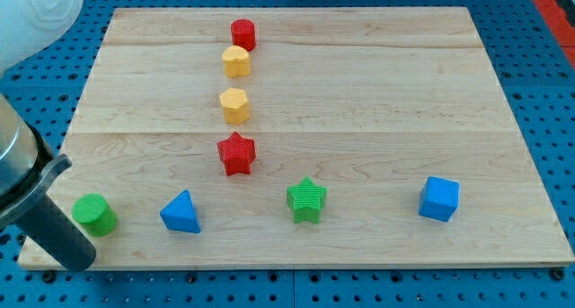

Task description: Move the blue cube towards center

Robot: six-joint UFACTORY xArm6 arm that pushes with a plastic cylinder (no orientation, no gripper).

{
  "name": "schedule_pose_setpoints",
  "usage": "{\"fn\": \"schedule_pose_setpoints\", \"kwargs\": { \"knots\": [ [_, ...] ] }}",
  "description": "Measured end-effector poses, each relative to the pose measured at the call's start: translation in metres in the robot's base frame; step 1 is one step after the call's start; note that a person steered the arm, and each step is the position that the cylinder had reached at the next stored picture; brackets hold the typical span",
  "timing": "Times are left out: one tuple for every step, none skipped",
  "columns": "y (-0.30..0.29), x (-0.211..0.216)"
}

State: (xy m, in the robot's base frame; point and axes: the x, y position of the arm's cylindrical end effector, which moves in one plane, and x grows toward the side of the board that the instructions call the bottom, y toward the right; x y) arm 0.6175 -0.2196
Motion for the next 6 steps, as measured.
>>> {"fn": "schedule_pose_setpoints", "kwargs": {
  "knots": [
    [0.002, 0.000],
    [0.068, -0.005],
    [0.155, -0.008],
    [0.259, -0.024],
    [0.354, -0.033],
    [0.393, -0.024]
  ]
}}
